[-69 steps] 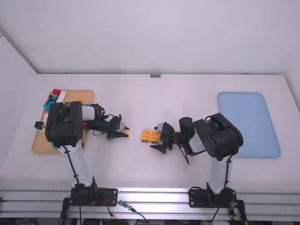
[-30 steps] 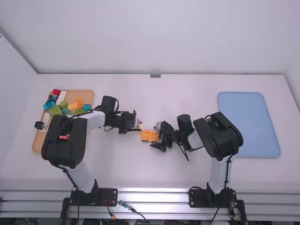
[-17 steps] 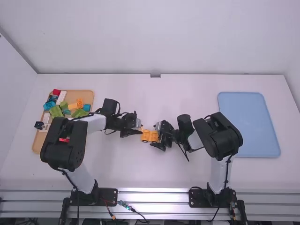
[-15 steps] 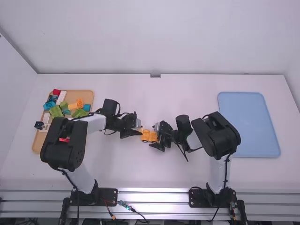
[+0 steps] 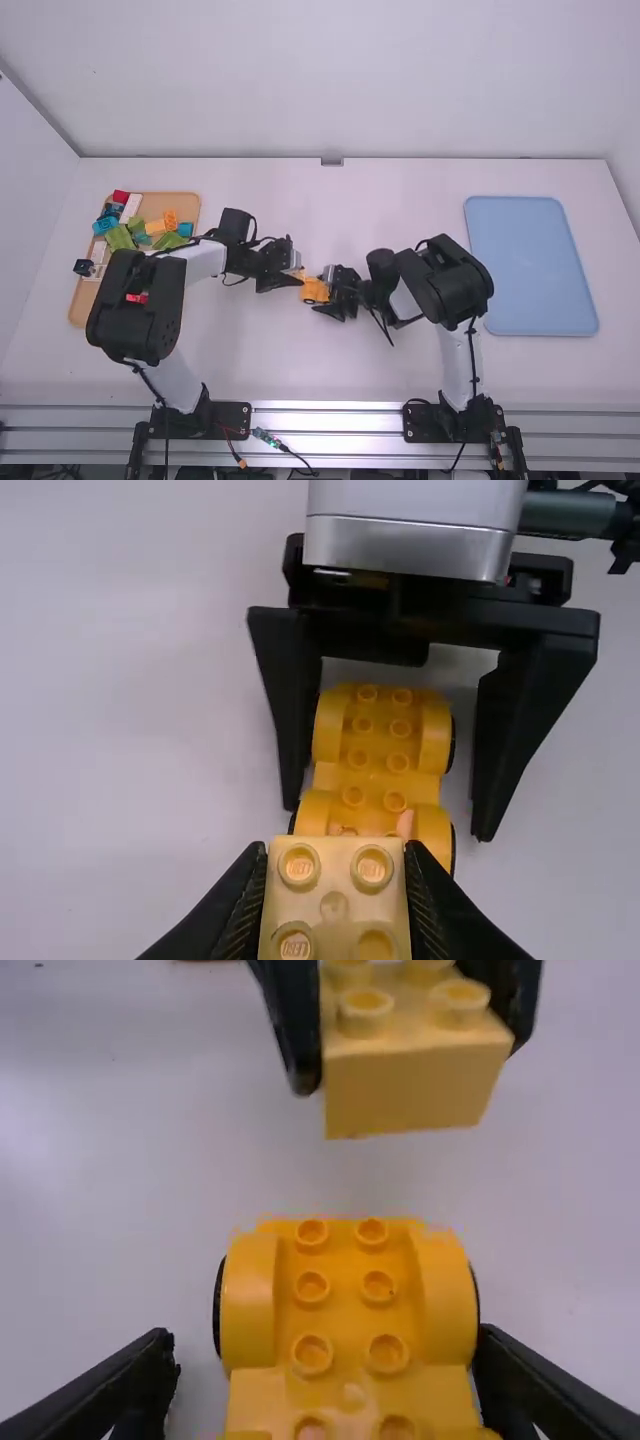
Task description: Assemble lego blocks to make yellow taxi
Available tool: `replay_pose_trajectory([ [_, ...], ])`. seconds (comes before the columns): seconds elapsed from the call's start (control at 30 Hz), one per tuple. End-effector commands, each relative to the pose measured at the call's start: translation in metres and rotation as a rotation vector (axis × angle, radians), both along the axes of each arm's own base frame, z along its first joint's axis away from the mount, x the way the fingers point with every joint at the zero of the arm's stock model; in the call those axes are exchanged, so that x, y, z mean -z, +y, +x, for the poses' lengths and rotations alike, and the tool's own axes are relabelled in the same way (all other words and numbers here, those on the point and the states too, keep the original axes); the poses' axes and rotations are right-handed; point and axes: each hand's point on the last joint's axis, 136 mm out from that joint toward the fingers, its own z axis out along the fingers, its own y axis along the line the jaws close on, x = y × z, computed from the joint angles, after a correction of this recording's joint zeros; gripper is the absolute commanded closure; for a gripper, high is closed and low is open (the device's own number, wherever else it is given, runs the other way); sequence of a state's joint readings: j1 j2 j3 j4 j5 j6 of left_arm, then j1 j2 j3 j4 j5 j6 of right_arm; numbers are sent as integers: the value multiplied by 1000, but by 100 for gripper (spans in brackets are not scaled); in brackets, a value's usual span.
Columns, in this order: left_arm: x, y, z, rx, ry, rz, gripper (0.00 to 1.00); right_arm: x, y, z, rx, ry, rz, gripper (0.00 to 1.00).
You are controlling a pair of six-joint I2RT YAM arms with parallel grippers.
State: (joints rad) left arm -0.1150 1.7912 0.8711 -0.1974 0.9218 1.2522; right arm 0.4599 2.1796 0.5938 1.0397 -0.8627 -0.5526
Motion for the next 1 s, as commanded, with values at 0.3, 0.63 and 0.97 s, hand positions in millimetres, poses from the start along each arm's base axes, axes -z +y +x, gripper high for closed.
replay_pose_trajectory([
  [0.3, -2, -11, -20, 91, -46, -34, 98, 10, -4, -2, 18, 26, -24, 41],
  [0.63, 5, -24, -20, 69, -30, -11, 98, 11, -3, -6, -13, 16, -25, 66],
  [0.97, 15, -24, -26, 66, -30, -16, 98, 13, 2, -9, -80, 46, -29, 68],
])
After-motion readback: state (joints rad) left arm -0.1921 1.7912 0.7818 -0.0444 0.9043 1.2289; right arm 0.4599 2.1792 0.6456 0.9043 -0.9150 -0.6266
